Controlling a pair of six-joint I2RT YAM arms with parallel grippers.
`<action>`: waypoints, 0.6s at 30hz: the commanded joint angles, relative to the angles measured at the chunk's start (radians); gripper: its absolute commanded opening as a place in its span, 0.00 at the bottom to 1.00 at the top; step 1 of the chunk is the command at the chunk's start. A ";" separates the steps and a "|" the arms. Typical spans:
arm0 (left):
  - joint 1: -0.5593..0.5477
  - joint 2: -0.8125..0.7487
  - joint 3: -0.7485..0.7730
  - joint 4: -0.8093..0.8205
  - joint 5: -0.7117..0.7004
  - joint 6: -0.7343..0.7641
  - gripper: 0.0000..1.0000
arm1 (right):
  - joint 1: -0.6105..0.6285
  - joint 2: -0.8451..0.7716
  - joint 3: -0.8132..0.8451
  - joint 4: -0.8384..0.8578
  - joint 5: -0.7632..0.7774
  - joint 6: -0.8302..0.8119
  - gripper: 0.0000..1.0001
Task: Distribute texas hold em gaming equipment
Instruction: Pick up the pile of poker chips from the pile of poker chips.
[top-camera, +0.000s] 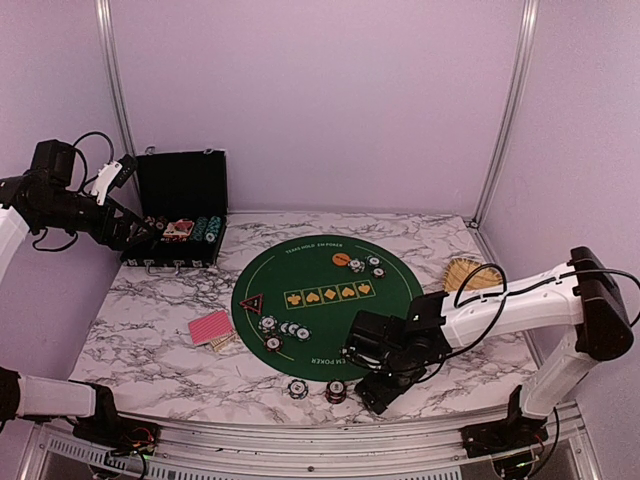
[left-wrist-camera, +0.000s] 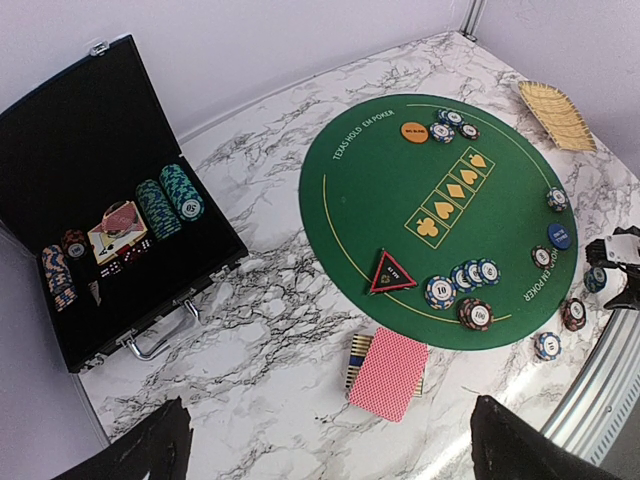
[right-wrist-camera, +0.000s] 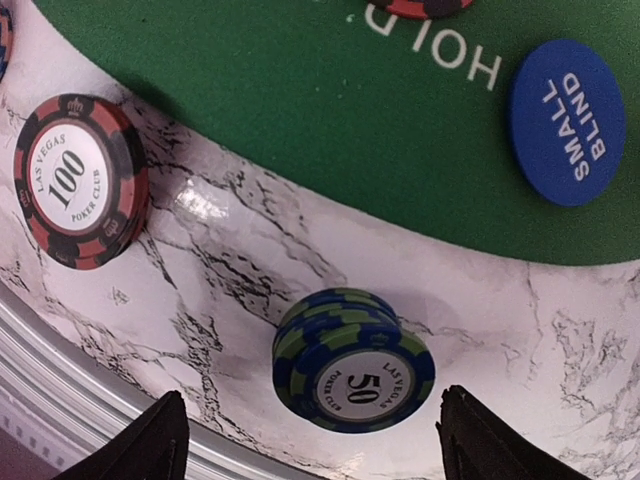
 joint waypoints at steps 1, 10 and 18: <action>-0.004 0.006 0.003 -0.035 0.022 0.001 0.99 | -0.026 0.005 -0.007 0.049 -0.005 -0.004 0.83; -0.004 0.001 0.000 -0.036 0.012 0.004 0.99 | -0.038 0.030 -0.009 0.074 -0.018 -0.020 0.74; -0.004 -0.004 0.000 -0.035 0.006 0.006 0.99 | -0.045 0.027 -0.003 0.069 -0.006 -0.025 0.63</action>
